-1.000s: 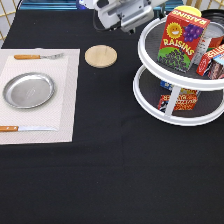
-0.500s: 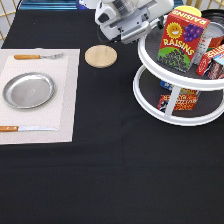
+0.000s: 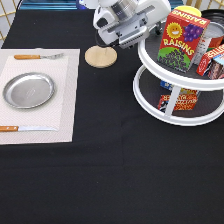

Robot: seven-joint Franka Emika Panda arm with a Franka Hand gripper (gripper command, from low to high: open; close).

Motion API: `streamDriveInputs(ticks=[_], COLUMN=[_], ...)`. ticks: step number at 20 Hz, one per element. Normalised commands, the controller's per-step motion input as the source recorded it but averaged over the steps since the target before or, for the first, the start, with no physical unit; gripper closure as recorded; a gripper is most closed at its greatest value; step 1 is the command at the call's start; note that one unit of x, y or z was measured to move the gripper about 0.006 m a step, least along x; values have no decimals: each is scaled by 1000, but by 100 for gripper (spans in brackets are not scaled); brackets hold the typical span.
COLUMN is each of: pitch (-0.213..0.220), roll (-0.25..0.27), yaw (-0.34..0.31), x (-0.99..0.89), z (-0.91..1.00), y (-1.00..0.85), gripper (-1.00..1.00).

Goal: Pick up the bowl from the lazy Susan and put bowl on the plate

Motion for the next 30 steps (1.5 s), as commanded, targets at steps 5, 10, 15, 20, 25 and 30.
streamDriveInputs(ticks=[5, 10, 15, 20, 25, 30], pitch=[-165, -58, -13, 80, 20, -86], roll=[12, 32, -2, 34, 42, -10], yaw=[0, 0, 0, 0, -6, -24], x=[436, 525, 791, 470, -31, -303], z=[-299, -350, -6, 96, 682, 859], y=[0, 2, 62, -138, -205, -21], gripper=[-100, -100, -100, -100, -100, -100])
